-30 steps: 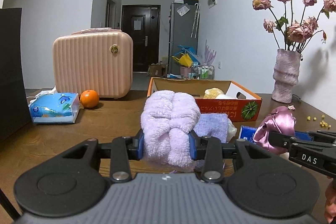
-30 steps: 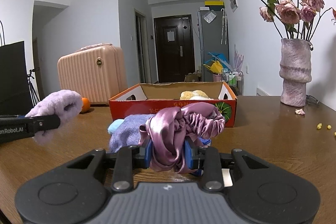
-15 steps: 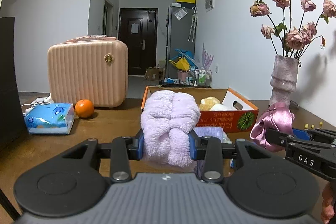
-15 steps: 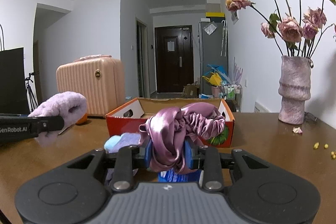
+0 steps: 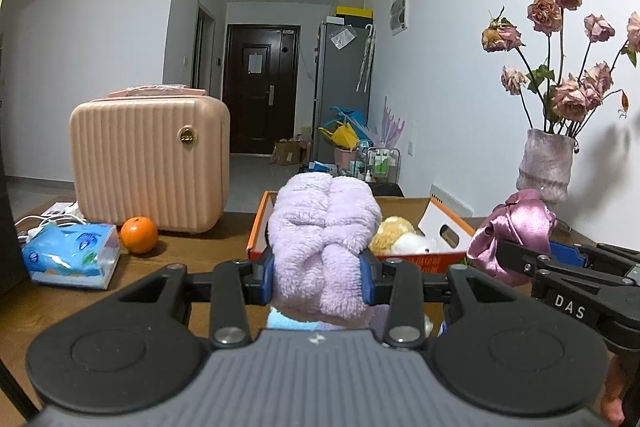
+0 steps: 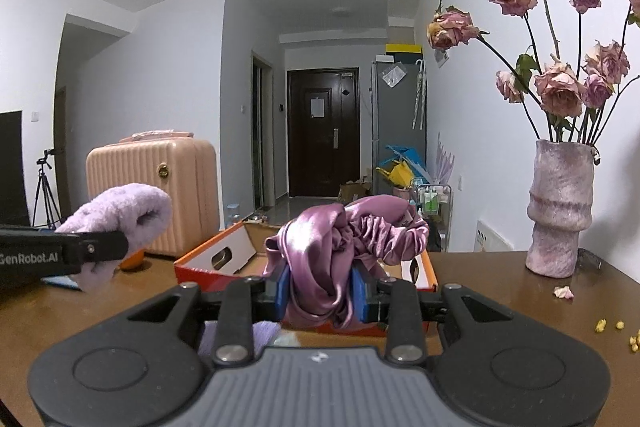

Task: Organize soft objects
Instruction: 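Carry the scrunchies and lilac towel over the cardboard box with both grippers, then lower both items into the box and open both grippers, then withdraw both grippers from the box back toward the pile, then lower the right gripper onto the white round sponge and close it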

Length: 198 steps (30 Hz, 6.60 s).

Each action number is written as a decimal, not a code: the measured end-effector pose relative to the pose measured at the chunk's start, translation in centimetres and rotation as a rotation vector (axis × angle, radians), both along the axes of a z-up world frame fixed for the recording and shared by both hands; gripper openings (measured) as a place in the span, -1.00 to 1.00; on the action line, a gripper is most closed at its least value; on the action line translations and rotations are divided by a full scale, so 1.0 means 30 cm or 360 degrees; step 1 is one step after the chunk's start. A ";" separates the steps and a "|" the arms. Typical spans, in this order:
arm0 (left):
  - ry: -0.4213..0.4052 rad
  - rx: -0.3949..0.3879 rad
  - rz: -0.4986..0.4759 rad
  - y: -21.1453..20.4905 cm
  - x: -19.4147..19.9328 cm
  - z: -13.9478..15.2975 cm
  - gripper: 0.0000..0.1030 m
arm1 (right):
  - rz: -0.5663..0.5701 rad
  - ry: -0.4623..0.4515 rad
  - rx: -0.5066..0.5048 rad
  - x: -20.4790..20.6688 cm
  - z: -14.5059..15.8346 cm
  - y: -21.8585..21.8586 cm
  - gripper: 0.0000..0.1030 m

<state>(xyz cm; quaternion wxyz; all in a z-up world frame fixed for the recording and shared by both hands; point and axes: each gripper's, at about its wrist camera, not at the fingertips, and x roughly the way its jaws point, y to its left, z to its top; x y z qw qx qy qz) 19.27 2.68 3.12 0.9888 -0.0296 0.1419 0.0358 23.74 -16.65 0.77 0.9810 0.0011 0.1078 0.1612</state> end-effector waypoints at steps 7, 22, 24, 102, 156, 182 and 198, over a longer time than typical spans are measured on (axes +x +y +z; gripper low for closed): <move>-0.0014 -0.0019 -0.0002 -0.021 0.096 0.018 -0.24 | 0.0007 -0.0020 -0.0018 0.102 0.020 0.002 -0.41; -0.0030 -0.0048 0.0058 -0.013 0.301 0.021 -0.24 | 0.0013 0.0016 -0.0021 0.319 0.021 -0.010 -0.41; -0.0026 -0.0043 0.0070 -0.008 0.331 0.018 -0.24 | 0.0018 0.0021 -0.0024 0.342 0.019 -0.010 -0.41; 0.0066 -0.0005 0.0200 0.027 0.644 -0.041 1.00 | -0.0044 0.0124 -0.0153 0.582 0.020 -0.013 1.00; 0.0077 0.0072 0.0029 -0.060 -0.024 -0.084 1.00 | -0.0073 0.0053 -0.0077 -0.158 -0.052 -0.184 1.00; 0.0136 0.0062 -0.0060 -0.072 -0.198 -0.132 1.00 | -0.0121 0.0201 -0.0156 -0.259 -0.154 -0.186 1.00; 0.0215 0.0054 -0.0055 -0.066 -0.170 -0.157 1.00 | -0.0123 0.0551 -0.0258 -0.024 -0.259 -0.172 0.98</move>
